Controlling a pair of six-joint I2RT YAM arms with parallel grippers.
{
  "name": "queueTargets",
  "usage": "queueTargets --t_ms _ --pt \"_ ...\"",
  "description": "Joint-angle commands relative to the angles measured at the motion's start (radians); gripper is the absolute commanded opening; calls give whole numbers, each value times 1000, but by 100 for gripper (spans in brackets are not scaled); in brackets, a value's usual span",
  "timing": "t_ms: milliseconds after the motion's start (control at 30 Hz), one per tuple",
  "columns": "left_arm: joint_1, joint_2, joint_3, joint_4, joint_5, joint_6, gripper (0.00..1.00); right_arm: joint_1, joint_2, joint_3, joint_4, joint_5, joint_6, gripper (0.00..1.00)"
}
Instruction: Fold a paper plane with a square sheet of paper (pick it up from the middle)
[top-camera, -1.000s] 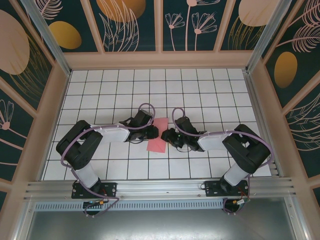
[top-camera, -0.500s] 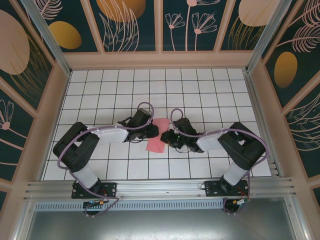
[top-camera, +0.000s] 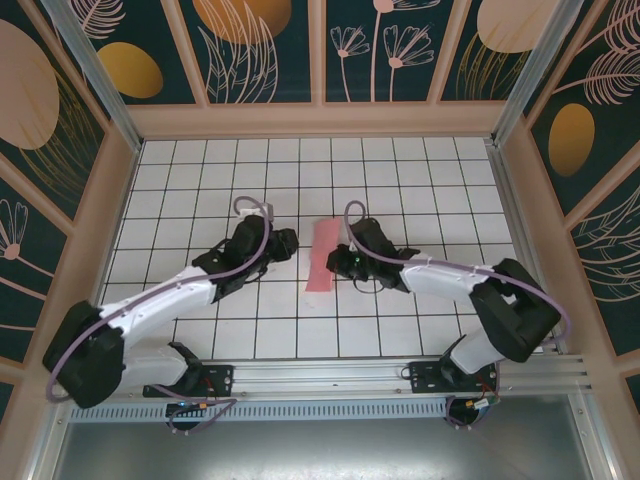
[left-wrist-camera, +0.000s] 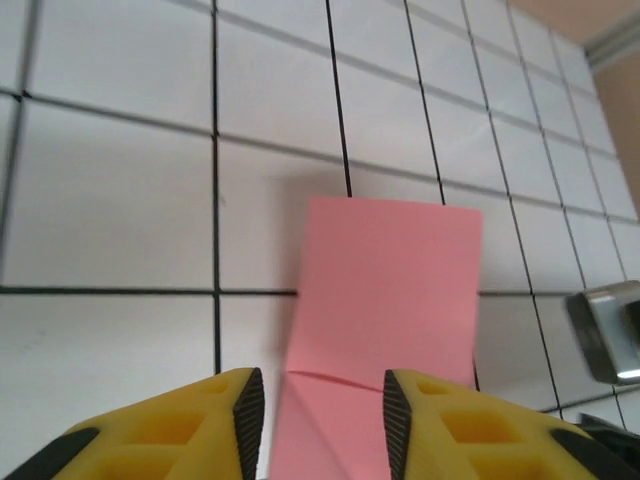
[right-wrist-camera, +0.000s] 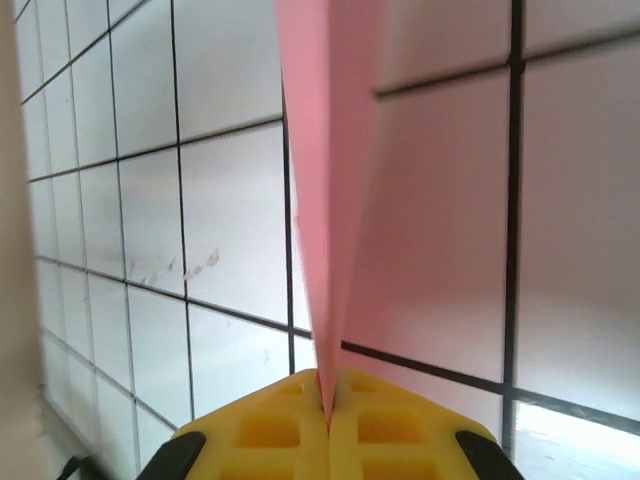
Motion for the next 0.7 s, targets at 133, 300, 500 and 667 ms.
queueTargets --t_ms 133,300,500,667 --pt "7 -222 -95 -42 -287 -78 50 15 -10 379 -859 524 -102 3" --pt "5 -340 -151 -59 -404 -115 57 97 198 603 -1246 785 -36 3" --pt "6 -444 -194 -76 -470 -152 58 197 438 757 -1213 740 -91 7" --pt "5 -517 -216 -90 -504 -164 58 229 552 781 -929 464 -172 13"
